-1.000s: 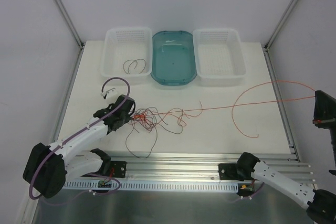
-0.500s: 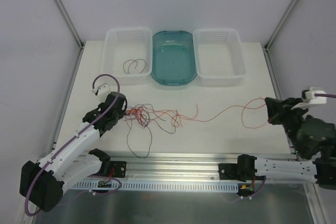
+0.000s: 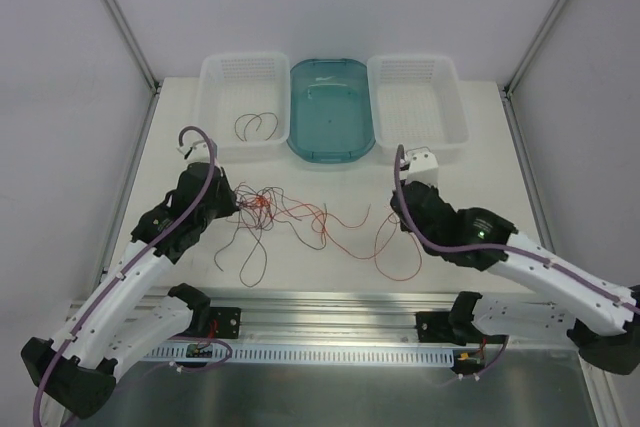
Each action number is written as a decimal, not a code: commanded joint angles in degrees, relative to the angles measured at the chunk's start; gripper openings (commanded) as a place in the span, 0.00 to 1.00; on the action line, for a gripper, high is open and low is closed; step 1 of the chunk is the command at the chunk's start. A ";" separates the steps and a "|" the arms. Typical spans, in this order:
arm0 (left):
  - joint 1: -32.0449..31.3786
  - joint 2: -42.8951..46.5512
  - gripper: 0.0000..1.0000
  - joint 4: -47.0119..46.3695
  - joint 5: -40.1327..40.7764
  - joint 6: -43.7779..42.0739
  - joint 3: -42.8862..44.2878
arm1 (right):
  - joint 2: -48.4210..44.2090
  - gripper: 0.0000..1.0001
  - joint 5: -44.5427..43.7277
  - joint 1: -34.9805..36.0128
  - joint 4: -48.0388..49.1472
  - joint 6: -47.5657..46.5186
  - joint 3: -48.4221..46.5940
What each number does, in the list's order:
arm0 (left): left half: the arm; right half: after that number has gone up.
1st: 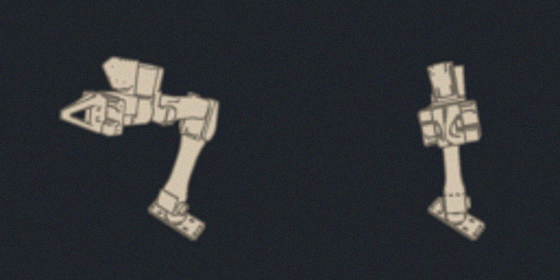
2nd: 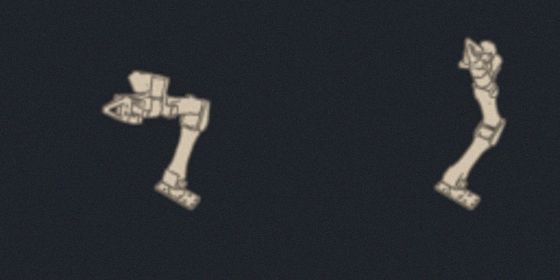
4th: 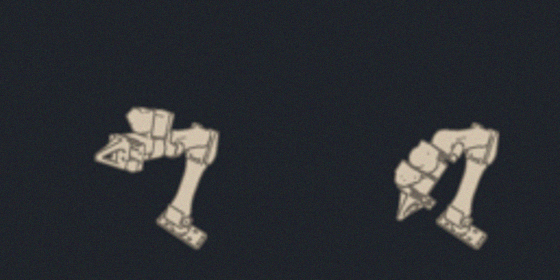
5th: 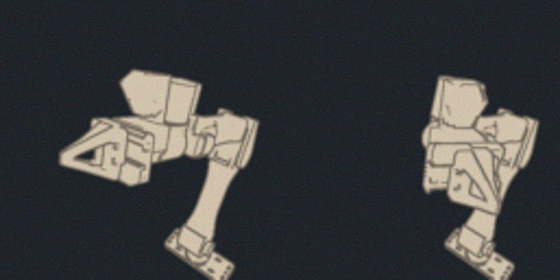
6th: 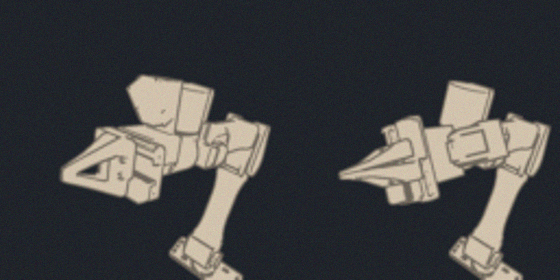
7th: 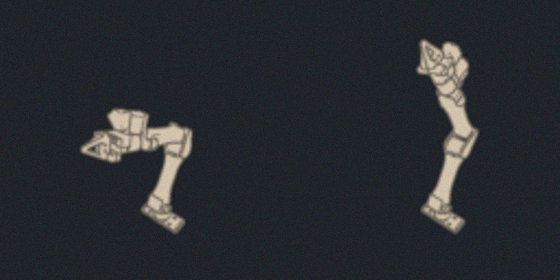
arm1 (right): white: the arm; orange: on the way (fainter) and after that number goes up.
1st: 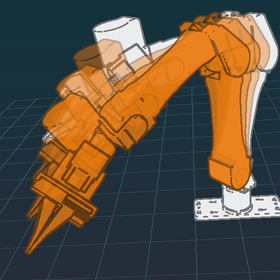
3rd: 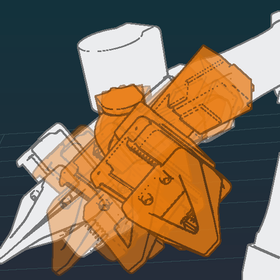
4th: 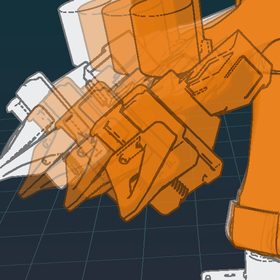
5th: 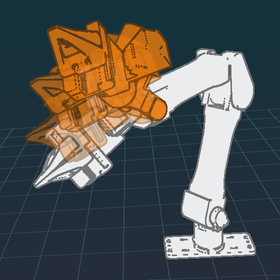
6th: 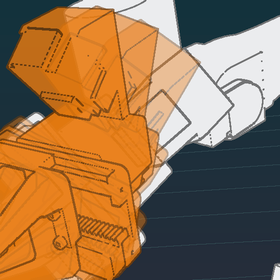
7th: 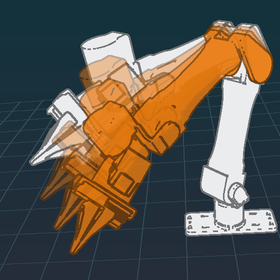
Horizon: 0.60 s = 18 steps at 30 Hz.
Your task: Untangle the cables
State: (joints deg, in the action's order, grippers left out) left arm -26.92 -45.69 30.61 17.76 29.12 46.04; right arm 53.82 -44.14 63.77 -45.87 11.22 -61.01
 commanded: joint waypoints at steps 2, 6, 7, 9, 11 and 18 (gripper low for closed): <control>0.29 0.87 0.00 2.35 -4.92 -5.30 1.86 | 4.86 0.01 20.57 -11.81 13.69 -4.37 3.70; 0.29 1.57 0.00 3.31 -4.41 -8.46 3.09 | 11.28 0.01 24.89 -21.29 14.40 -2.62 6.78; 0.37 1.83 0.00 4.01 -3.53 -9.69 3.44 | 12.26 0.01 24.81 -23.06 13.97 -1.74 7.66; 0.29 2.71 0.00 4.98 1.89 -10.75 4.49 | 13.23 0.01 25.15 -28.68 14.05 0.89 11.52; 0.29 4.11 0.00 5.86 6.56 -10.84 4.93 | 12.45 0.01 25.07 -33.94 14.40 2.48 14.42; 0.29 5.18 0.00 4.64 7.56 -12.24 3.27 | 10.95 0.53 36.82 -32.05 19.67 -7.78 14.10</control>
State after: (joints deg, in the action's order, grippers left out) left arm -26.92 -39.97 35.66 23.55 19.46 48.66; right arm 66.70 -15.79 28.71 -31.55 8.73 -43.33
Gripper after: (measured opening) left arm 0.019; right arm 0.475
